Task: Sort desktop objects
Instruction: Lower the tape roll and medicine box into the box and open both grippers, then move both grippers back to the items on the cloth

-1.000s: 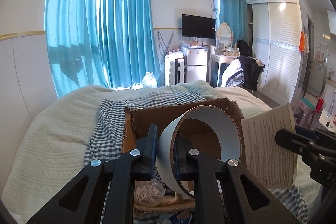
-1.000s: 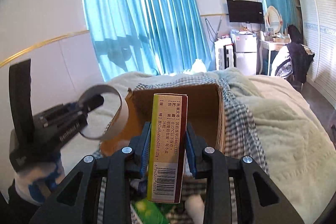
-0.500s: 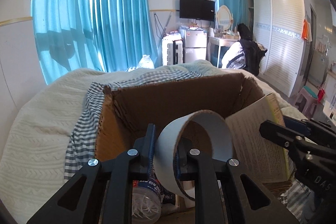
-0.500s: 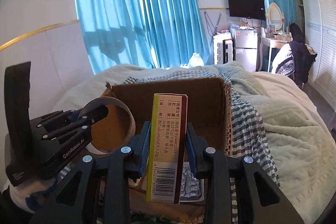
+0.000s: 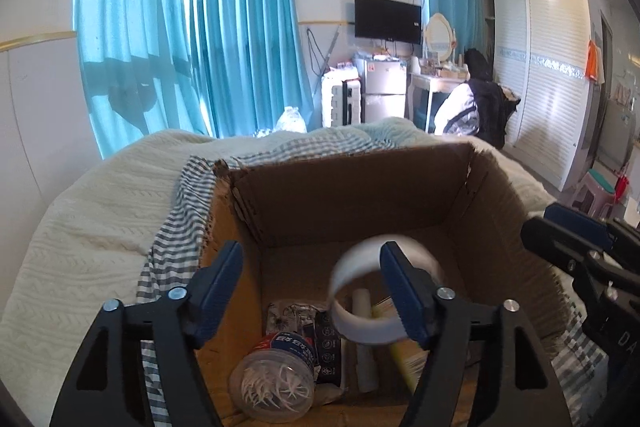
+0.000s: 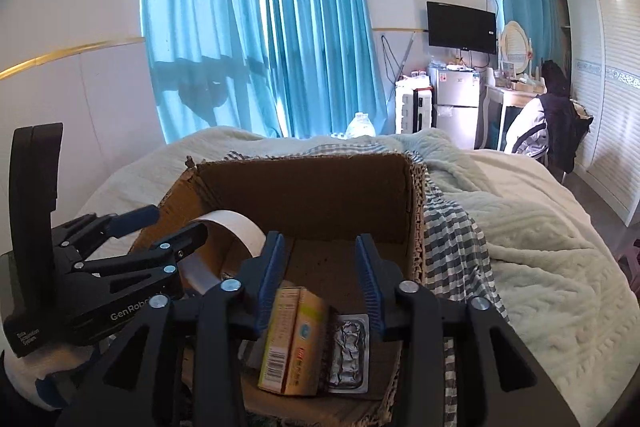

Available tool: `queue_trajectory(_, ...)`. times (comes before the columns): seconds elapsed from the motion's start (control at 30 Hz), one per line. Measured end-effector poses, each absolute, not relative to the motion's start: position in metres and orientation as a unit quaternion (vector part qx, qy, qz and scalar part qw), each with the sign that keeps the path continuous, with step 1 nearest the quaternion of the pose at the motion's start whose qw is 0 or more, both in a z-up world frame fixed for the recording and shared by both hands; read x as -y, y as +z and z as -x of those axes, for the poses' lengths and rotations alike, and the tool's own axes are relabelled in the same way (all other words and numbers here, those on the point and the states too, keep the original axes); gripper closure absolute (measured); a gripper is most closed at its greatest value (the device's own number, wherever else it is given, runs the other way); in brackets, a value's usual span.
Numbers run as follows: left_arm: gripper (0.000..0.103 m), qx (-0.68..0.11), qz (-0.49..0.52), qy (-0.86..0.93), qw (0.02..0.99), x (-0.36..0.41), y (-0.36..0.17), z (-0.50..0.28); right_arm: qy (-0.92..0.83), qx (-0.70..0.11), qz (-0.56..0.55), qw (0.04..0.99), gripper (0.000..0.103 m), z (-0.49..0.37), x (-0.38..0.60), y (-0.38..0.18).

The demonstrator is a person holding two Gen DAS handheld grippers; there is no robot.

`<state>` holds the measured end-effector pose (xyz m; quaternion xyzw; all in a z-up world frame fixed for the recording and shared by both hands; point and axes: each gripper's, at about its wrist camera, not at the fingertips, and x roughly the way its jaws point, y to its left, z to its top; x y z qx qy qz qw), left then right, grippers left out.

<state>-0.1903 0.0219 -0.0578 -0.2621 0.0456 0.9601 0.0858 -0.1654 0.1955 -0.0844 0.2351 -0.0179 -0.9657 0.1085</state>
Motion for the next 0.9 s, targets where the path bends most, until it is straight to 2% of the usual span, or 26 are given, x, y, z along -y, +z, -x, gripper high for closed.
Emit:
queue_trajectory(0.03,0.018,-0.045,0.261,0.961,0.083,-0.021,-0.053,0.188,-0.966,0.016,-0.233,0.109,0.063,0.161,-0.195,-0.081)
queue_trajectory(0.1,0.014,-0.047,0.259,0.962,0.069,-0.019,-0.044,0.184,-0.968,0.012,-0.227,0.107,0.062,0.154,-0.193,-0.073)
queue_trajectory(0.23,0.014,-0.041,0.246,0.966,0.071,-0.014,-0.025,0.166,-0.971,0.012,-0.212,0.108,0.062,0.135,-0.191,-0.055)
queue_trajectory(0.5,0.01,-0.035,0.212,0.974,0.066,-0.004,0.013,0.129,-0.978,0.008,-0.179,0.107,0.052,0.092,-0.189,-0.02)
queue_trajectory(0.57,0.007,-0.033,0.202,0.977,0.064,-0.002,0.022,0.12,-0.98,0.008,-0.168,0.107,0.042,0.08,-0.189,-0.012)
queue_trajectory(0.7,0.0,-0.032,0.176,0.982,0.059,0.002,0.04,0.097,-0.982,0.007,-0.154,0.105,0.036,0.059,-0.189,0.0)
queue_trajectory(0.8,0.0,-0.032,0.158,0.985,0.06,0.005,0.05,0.081,-0.984,0.009,-0.144,0.107,0.024,0.043,-0.19,0.006)
queue_trajectory(0.87,0.0,-0.033,0.15,0.986,0.067,0.007,0.054,0.071,-0.986,0.013,-0.132,0.104,0.012,0.031,-0.191,0.006)
queue_trajectory(0.9,0.0,-0.035,0.149,0.986,0.067,0.008,0.054,0.065,-0.986,0.014,-0.127,0.103,0.01,0.025,-0.191,0.005)
